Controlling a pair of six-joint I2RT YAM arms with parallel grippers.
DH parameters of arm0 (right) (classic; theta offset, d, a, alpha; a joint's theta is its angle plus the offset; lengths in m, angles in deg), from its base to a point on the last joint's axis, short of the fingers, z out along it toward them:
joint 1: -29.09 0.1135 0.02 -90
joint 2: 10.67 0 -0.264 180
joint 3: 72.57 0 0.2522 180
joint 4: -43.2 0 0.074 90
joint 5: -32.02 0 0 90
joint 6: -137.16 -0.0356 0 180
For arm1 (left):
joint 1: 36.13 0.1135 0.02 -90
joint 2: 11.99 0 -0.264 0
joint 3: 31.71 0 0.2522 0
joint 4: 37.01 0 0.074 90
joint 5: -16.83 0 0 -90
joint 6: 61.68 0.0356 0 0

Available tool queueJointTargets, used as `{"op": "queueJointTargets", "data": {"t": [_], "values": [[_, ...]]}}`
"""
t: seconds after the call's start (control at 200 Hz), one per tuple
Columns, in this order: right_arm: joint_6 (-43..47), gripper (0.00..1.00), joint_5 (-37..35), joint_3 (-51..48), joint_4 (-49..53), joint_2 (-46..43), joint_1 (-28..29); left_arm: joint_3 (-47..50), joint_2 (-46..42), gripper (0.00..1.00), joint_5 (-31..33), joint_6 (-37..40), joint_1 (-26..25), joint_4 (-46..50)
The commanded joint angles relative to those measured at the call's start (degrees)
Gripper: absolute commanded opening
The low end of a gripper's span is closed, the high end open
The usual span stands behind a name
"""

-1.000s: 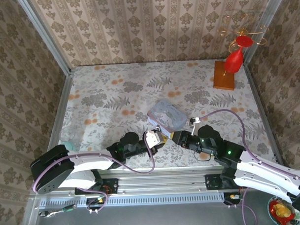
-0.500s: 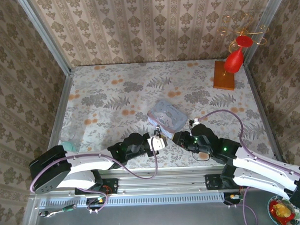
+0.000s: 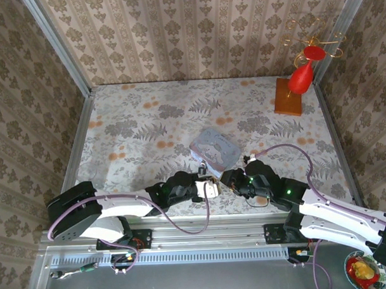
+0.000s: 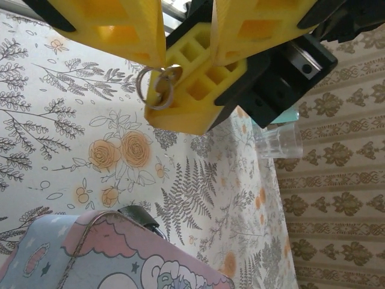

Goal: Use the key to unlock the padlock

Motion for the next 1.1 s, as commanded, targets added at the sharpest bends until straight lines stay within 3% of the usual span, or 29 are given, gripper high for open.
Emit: {"op": "queueJointTargets", "data": {"t": [0.0, 0.225, 0.54, 0.86, 1.095], "values": [[-1.86, 0.28, -0.20, -0.10, -1.32, 0.30, 0.43, -2.54, 0.57, 0.00, -0.66, 1.29, -0.99, 0.03], [-2.91, 0.28, 0.20, -0.63, -2.36, 2.74, 0.50, -3.31, 1.17, 0.00, -0.78, 1.12, -1.67, -0.33], [-4.55, 0.28, -3.83, -1.18, 3.81, -0.33, 0.50, -2.48, 0.64, 0.00, 1.00, 1.14, -1.72, -1.02], [-5.10, 0.27, -2.02, -1.24, -0.15, 2.82, 0.51, -2.55, 0.46, 0.00, 0.08, 0.69, -1.79, -1.67], [-4.94, 0.17, -1.51, -1.04, -1.96, 4.23, 0.50, -2.47, 0.64, 0.00, -0.34, 0.30, -1.89, -1.73]]}}
